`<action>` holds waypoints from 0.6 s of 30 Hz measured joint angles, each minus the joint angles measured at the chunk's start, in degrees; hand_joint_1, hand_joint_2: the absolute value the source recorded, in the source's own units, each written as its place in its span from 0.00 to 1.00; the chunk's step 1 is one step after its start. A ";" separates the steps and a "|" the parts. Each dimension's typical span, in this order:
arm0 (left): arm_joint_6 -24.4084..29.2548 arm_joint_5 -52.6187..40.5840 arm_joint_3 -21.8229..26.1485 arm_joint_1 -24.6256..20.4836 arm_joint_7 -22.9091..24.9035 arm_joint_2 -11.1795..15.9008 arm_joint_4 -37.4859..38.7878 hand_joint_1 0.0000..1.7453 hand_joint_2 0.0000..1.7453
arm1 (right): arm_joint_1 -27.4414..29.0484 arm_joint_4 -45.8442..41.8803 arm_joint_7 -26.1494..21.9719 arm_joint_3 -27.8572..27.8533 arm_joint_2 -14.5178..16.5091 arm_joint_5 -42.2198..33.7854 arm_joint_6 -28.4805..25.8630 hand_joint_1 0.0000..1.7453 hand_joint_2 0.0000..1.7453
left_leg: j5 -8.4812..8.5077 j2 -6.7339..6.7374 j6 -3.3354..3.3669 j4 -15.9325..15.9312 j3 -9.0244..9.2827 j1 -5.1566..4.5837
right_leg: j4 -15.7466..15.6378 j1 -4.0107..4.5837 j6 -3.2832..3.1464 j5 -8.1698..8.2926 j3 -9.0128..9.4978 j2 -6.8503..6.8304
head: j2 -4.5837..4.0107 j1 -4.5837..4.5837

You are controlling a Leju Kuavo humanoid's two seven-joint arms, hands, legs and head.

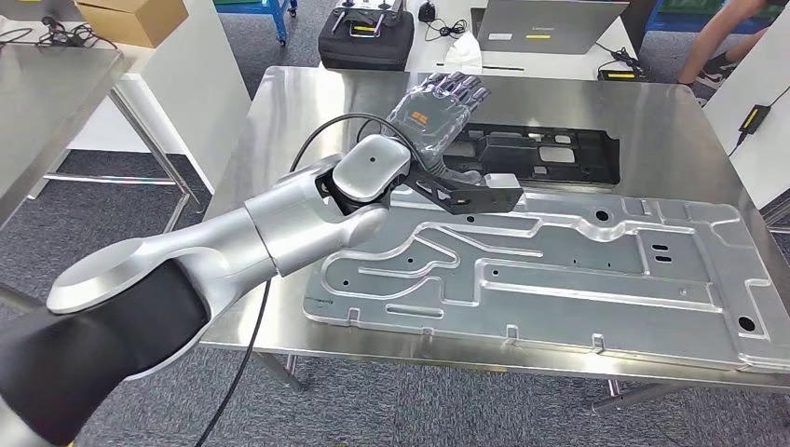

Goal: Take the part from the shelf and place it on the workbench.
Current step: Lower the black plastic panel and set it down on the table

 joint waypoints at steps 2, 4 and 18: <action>0.09 0.15 0.02 0.00 0.11 0.08 -0.01 0.00 0.00 | 0.00 0.00 0.00 0.00 0.01 0.02 0.00 0.00 0.00 | -0.08 -0.03 0.14 0.22 -0.05 -0.10 | -0.14 -0.08 0.21 0.11 0.08 -0.03 | 0.00 -0.02; 0.14 0.32 0.03 0.00 0.20 0.15 -0.02 0.00 0.00 | -0.01 0.00 0.00 0.00 0.01 0.05 0.01 0.00 0.00 | -0.18 -0.04 0.33 0.45 -0.15 -0.17 | -0.19 -0.14 0.42 0.20 0.12 -0.04 | 0.00 -0.08; -0.54 0.87 0.07 -0.26 0.22 0.34 -1.19 0.00 0.00 | -0.06 0.00 0.10 -0.01 -0.14 0.17 -0.08 0.00 0.00 | 1.40 -0.22 1.71 0.13 -0.21 0.15 | 8.93 -0.66 2.19 -2.70 -2.17 -0.12 | 0.00 1.70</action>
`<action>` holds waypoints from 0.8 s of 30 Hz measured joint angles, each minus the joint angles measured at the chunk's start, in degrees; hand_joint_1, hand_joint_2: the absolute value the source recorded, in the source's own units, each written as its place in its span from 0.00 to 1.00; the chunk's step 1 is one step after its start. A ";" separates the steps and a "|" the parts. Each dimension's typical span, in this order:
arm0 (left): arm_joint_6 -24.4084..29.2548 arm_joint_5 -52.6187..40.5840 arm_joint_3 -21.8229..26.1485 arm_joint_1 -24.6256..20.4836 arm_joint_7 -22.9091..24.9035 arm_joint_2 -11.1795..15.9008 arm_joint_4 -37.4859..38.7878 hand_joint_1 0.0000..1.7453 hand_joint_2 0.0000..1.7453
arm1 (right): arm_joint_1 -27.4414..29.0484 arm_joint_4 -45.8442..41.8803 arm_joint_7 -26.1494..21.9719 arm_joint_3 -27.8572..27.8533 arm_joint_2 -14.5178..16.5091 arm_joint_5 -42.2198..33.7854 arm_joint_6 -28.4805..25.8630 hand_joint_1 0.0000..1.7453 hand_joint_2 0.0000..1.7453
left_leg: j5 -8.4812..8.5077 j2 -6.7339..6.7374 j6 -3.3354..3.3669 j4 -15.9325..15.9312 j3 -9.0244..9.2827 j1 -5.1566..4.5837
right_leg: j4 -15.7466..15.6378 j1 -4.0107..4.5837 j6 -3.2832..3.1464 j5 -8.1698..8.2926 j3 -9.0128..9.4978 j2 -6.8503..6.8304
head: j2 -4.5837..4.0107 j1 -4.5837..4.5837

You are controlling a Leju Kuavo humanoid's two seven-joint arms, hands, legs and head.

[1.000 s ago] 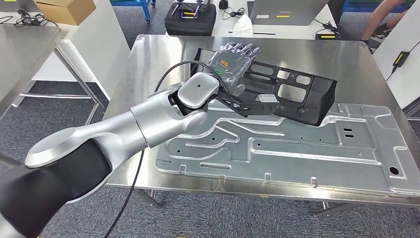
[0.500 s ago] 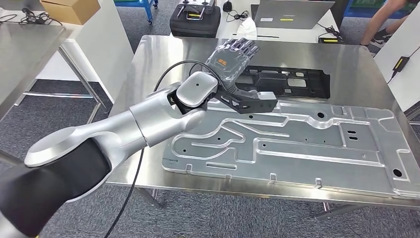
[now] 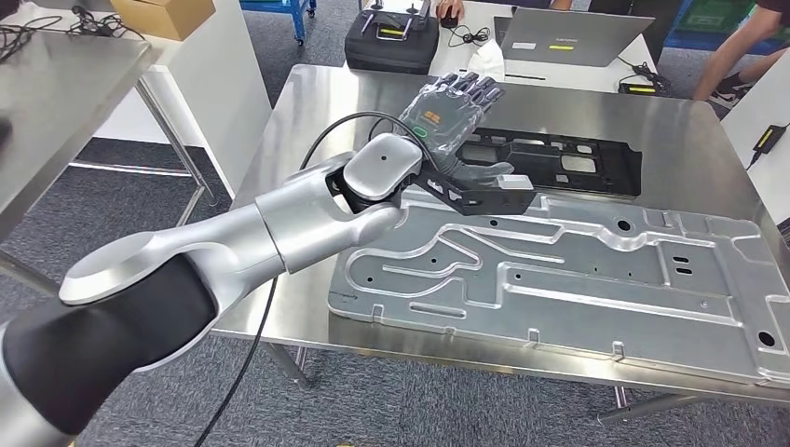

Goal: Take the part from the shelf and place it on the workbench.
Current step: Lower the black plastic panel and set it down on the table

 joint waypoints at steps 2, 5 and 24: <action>0.00 0.00 0.04 -0.13 0.00 0.00 -0.18 0.00 0.00 | -0.08 0.00 0.00 0.00 -0.05 0.02 -0.03 0.00 0.00 | -0.19 -0.06 -0.49 0.33 -0.30 -0.15 | -6.03 0.20 -0.57 1.97 3.12 0.06 | 0.00 0.05; 0.00 0.02 0.07 -0.21 0.02 0.08 -0.30 0.00 0.00 | -0.13 0.01 -0.01 0.00 -0.13 0.04 -0.05 0.00 0.00 | -0.08 0.01 -1.24 0.54 -0.75 -0.23 | -8.02 0.45 -1.27 1.91 3.96 0.09 | 0.00 -0.04; -0.14 0.21 0.60 -0.59 0.17 0.13 -0.52 0.00 0.00 | -0.20 0.07 0.04 0.01 -0.16 0.04 -0.03 0.00 0.00 | 0.20 -0.08 -0.62 2.38 -2.55 0.88 | -3.78 -0.37 0.32 0.66 -2.39 -0.15 | 0.00 -4.31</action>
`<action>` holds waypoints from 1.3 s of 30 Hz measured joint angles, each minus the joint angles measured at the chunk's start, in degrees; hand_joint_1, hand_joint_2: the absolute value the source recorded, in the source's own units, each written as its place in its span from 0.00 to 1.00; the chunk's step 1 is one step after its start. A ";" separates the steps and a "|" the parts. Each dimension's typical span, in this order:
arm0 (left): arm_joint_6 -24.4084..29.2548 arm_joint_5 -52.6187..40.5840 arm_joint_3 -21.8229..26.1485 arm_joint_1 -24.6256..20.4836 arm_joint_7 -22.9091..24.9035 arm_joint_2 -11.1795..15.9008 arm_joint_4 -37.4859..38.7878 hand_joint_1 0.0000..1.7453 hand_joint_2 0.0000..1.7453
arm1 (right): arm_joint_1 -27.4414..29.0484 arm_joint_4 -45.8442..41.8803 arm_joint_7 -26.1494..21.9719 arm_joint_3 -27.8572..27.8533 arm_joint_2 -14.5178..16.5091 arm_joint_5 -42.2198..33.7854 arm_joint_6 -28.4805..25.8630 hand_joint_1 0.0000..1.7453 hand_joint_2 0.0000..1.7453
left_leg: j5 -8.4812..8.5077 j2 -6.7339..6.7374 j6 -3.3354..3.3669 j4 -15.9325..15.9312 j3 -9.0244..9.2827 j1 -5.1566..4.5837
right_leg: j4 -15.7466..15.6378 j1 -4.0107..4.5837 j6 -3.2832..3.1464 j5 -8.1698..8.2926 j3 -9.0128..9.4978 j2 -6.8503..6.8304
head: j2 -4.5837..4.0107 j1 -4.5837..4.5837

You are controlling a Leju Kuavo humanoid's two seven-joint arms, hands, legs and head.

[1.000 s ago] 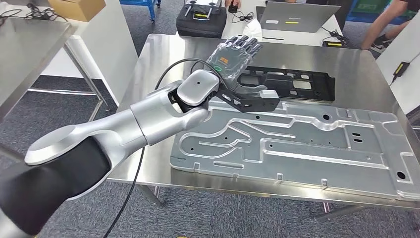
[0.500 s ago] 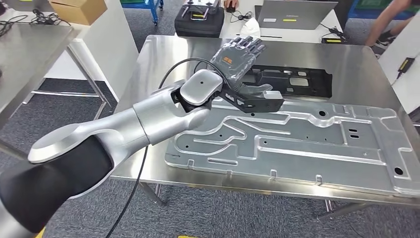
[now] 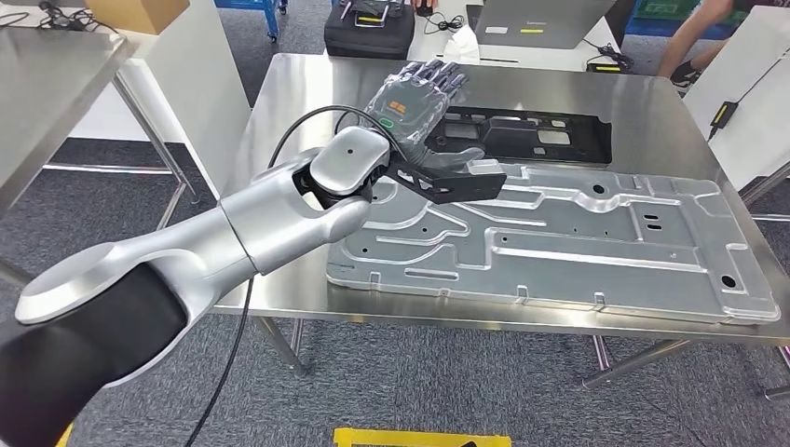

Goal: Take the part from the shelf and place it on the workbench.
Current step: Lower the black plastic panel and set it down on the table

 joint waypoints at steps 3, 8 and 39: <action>-0.23 0.01 -0.02 -0.03 0.00 -0.03 -0.01 0.00 0.00 | -0.03 0.00 0.01 -0.01 0.00 0.01 0.00 0.00 0.00 | 1.55 0.01 0.66 0.06 -2.03 -0.59 | 10.41 0.10 -0.06 -6.46 -1.95 0.00 | 0.00 -0.38; -0.39 0.03 0.14 -0.19 0.00 0.03 -0.10 0.00 0.00 | -0.46 -0.03 0.01 0.01 -0.15 0.03 -0.04 0.00 0.00 | 3.38 0.17 0.70 0.11 -4.33 -1.72 | 0.22 1.54 -2.87 -2.60 7.19 0.18 | 0.00 -1.26; -1.16 0.32 0.31 -0.85 0.05 -0.17 -0.65 0.00 0.00 | -1.02 -0.02 0.03 0.01 -0.40 0.41 0.11 0.00 0.00 | 5.82 0.35 -0.54 0.66 -7.01 -0.40 | 1.31 0.23 -1.06 -4.55 9.64 -0.27 | 0.00 -2.00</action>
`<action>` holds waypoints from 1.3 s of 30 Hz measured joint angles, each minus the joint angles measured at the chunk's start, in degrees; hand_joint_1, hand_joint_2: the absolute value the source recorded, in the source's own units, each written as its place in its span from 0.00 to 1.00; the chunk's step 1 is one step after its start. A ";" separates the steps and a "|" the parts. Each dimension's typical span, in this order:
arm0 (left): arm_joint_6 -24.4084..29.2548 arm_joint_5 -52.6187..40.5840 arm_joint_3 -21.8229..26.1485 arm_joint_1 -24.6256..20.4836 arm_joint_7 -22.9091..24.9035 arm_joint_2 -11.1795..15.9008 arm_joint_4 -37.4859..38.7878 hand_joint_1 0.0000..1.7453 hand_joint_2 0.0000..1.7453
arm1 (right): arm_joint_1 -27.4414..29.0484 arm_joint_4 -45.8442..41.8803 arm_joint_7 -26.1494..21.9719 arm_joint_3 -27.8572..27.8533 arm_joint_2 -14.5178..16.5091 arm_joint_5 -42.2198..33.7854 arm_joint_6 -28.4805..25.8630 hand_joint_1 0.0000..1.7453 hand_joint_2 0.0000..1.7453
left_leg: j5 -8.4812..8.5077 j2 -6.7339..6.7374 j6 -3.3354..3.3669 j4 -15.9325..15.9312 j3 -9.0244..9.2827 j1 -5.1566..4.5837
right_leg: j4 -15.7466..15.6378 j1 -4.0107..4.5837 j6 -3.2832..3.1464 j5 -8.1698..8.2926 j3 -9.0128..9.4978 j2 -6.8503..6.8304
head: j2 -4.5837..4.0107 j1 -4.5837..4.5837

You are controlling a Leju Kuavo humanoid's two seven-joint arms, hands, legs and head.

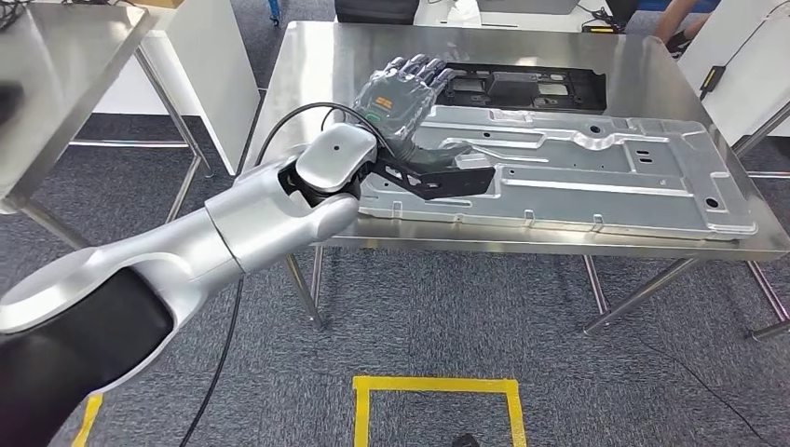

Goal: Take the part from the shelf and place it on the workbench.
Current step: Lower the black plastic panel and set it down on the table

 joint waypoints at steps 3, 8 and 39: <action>-0.01 0.10 0.05 -0.42 0.02 -0.24 0.02 0.00 0.00 | -0.29 -0.01 0.01 -0.02 -0.09 0.03 0.01 0.00 0.00 | 2.23 0.27 -1.06 -0.79 -0.88 0.14 | -6.36 0.61 -0.80 -0.32 2.92 0.29 | 0.01 0.07; -0.14 0.16 -0.03 -0.25 0.04 0.19 0.19 0.00 0.00 | -0.05 0.01 0.15 -0.01 -0.27 0.03 0.07 0.00 0.00 | -6.01 -0.13 -2.25 5.18 -3.73 0.16 | -7.73 0.66 -2.60 4.16 -0.59 -0.17 | 0.00 -0.12; -0.01 0.21 0.02 1.73 1.02 -0.23 -0.72 0.00 0.00 | 0.77 0.00 -0.78 -0.02 -0.90 -0.35 0.20 0.00 0.00 | -6.12 -0.13 -1.84 6.20 -4.19 -0.08 | -8.53 1.13 -3.29 2.94 1.01 -0.06 | 0.00 2.83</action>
